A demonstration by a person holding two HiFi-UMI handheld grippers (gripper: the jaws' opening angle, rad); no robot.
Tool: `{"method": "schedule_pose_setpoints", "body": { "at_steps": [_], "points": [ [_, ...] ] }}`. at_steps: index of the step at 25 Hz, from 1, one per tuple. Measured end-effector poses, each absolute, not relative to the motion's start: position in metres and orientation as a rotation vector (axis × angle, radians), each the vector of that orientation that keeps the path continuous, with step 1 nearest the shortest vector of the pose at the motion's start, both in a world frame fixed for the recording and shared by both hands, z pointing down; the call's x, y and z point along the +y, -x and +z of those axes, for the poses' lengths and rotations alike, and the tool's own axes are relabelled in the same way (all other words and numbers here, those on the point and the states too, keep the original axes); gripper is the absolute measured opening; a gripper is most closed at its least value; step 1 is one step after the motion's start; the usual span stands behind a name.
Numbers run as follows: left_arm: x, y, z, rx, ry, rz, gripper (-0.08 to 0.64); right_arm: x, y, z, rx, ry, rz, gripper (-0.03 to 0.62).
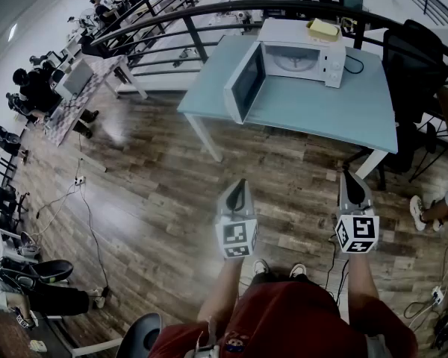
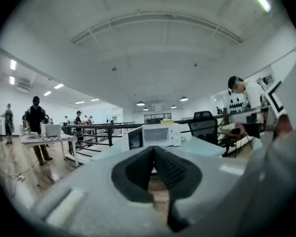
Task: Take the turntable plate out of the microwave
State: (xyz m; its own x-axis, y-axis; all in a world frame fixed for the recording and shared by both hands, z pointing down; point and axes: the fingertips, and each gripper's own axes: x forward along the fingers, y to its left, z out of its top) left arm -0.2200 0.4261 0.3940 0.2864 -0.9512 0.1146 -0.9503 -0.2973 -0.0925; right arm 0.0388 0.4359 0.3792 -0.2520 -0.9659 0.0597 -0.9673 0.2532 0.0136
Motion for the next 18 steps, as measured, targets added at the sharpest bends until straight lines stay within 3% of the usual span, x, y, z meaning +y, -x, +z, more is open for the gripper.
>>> {"method": "schedule_pose_setpoints", "body": {
  "at_steps": [18],
  "points": [
    [0.439, 0.107, 0.397, 1.773, 2.561, -0.271, -0.002, 0.455, -0.134, 0.385, -2.49, -1.937, 0.085, 0.002]
  ]
}}
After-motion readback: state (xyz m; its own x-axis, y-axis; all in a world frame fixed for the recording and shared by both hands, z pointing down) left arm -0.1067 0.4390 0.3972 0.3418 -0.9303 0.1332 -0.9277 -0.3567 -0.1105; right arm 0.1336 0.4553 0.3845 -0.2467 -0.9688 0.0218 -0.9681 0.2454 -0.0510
